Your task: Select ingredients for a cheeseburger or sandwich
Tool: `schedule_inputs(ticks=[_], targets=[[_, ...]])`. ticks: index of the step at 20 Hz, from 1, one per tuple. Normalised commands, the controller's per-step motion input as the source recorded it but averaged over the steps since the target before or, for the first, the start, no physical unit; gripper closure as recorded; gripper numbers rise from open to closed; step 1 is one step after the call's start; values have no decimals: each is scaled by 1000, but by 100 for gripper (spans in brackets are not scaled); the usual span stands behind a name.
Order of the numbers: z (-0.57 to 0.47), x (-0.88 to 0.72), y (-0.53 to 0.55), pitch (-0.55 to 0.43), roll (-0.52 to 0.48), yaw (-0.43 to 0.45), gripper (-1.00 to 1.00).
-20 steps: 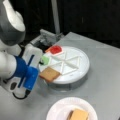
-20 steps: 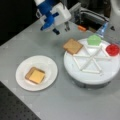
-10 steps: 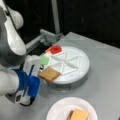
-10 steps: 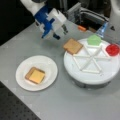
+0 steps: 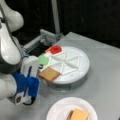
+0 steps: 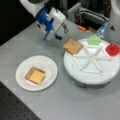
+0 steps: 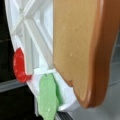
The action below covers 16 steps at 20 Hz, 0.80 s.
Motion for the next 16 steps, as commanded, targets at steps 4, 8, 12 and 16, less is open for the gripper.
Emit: schedule_inputs(ticks=[4,8,12,16], targets=[[-141,260,-205,-46,366,105,-100],[-127,263,-182,-27,376,110,-100],[-148,258,-165,-53,379,107,-100],[-164,225,-159,-86,393,107,-100]])
